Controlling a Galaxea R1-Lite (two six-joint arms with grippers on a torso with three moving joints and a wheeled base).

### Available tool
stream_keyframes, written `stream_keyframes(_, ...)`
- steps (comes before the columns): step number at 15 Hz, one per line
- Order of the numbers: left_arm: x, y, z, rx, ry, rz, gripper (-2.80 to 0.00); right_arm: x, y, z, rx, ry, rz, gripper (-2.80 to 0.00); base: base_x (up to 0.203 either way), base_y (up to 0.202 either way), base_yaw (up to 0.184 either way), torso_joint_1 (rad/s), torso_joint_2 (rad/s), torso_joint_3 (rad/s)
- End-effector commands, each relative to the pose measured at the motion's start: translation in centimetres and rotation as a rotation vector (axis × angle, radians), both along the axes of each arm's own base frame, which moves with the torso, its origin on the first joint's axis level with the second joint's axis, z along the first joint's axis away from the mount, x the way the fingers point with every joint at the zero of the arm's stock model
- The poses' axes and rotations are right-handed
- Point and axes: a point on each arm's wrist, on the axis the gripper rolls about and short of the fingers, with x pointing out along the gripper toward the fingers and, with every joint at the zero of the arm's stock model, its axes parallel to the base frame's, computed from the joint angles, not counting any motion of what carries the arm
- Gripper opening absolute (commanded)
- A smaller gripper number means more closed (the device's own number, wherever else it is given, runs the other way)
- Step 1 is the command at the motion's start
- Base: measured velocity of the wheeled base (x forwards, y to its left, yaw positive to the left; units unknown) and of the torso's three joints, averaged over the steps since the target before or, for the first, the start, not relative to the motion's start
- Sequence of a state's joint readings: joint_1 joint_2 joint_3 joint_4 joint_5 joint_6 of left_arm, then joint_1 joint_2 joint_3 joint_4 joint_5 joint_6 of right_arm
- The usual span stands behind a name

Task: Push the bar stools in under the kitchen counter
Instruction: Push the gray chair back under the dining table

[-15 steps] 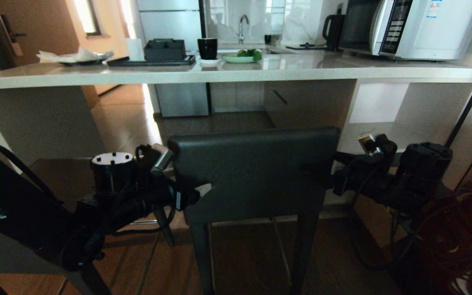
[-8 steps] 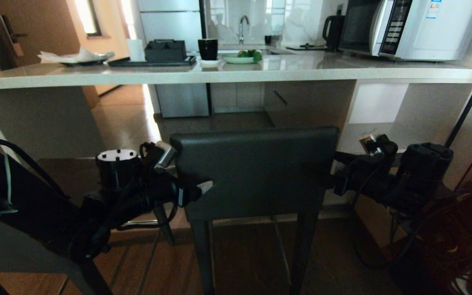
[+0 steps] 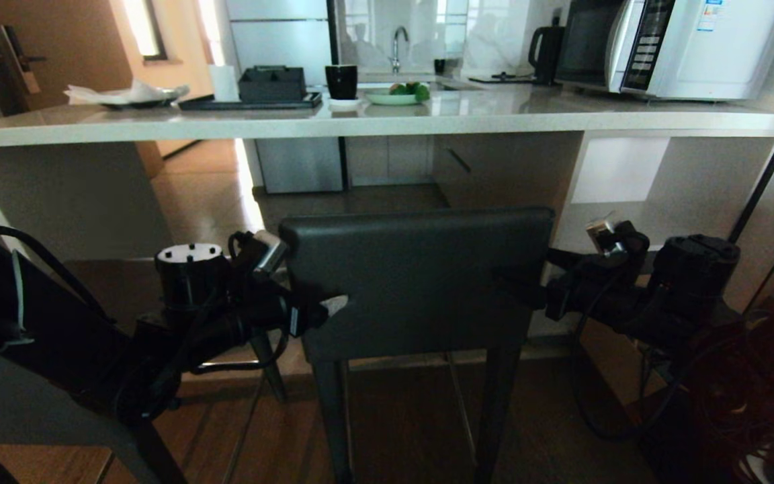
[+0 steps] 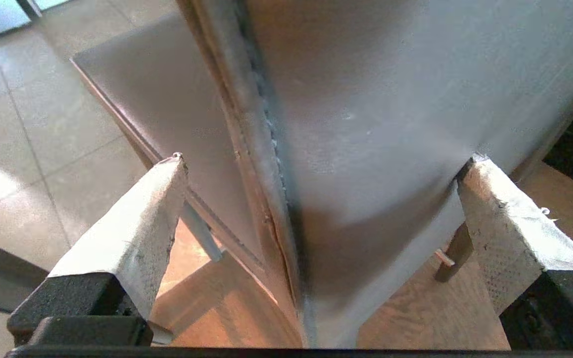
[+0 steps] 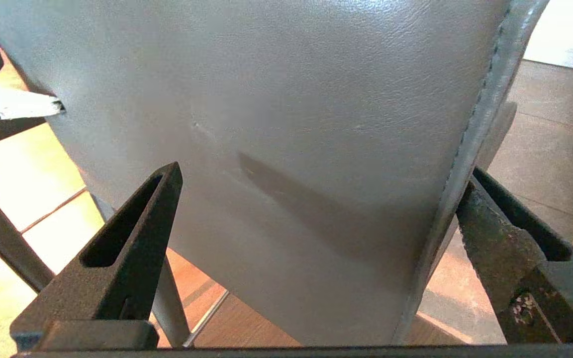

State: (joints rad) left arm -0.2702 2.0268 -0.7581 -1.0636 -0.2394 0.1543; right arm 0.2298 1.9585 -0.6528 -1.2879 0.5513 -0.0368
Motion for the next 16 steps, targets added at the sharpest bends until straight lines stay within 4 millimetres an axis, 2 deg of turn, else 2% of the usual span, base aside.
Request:
stream_keyframes(1, 0.0, 0.1, -0.3, 0.008, 0.001, 0.007, 0.0, 0.0, 0.0, 0.0, 0.0, -0.007, 0.006, 0.0, 0.0, 0.0, 0.0, 0.0, 0.0, 0.0)
stream_keyframes(11, -0.4, -3.2, 0.4, 0.016, -0.033, -0.057, 0.0, 0.1, 0.0, -0.3, -0.001, 0.004, 0.006, 0.0, 0.0, 0.0, 0.0, 0.0, 0.0, 0.0)
stream_keyframes(13, -0.5, -3.2, 0.3, 0.018, -0.028, -0.057, 0.0, 0.1, -0.1, -0.3, -0.001, 0.005, 0.003, 0.0, 0.0, 0.0, 0.0, 0.0, 0.0, 0.0)
stream_keyframes(16, -0.8, -2.8, 1.1, 0.004, -0.046, -0.048, 0.0, 0.6, -0.2, -0.6, -0.001, 0.011, -0.01, 0.0, 0.0, 0.0, 0.0, 0.0, 0.0, 0.0)
